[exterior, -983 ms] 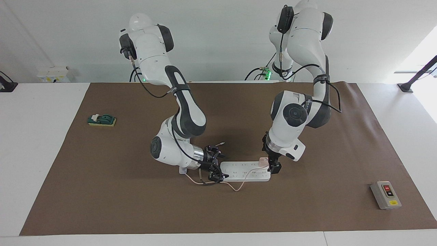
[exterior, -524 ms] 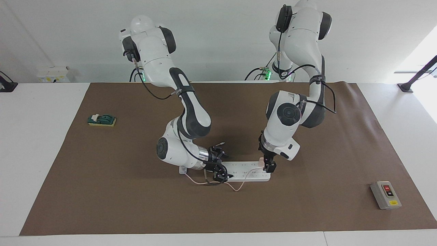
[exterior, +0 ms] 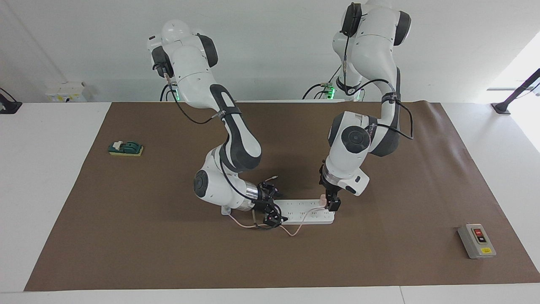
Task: Unplug charger and place it aside
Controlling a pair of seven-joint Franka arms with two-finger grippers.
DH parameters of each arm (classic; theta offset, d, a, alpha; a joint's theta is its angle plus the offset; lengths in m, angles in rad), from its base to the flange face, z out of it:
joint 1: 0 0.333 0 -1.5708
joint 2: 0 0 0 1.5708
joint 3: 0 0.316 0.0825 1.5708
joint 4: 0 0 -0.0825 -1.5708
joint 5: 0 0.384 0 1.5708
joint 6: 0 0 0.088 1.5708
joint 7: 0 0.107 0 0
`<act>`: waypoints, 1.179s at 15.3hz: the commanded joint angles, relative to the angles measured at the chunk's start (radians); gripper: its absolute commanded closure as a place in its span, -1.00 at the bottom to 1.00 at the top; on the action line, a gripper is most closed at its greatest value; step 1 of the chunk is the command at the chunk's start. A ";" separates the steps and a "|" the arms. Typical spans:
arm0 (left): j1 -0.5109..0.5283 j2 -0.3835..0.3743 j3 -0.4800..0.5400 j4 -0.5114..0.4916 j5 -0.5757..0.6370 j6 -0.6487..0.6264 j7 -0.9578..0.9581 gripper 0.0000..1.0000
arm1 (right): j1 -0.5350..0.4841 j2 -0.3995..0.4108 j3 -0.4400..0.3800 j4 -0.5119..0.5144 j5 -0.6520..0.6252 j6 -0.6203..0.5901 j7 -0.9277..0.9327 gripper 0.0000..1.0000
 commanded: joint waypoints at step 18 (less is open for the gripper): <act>-0.009 -0.023 0.025 -0.039 0.000 0.051 -0.002 1.00 | 0.038 0.041 -0.003 0.029 -0.041 0.083 -0.017 0.03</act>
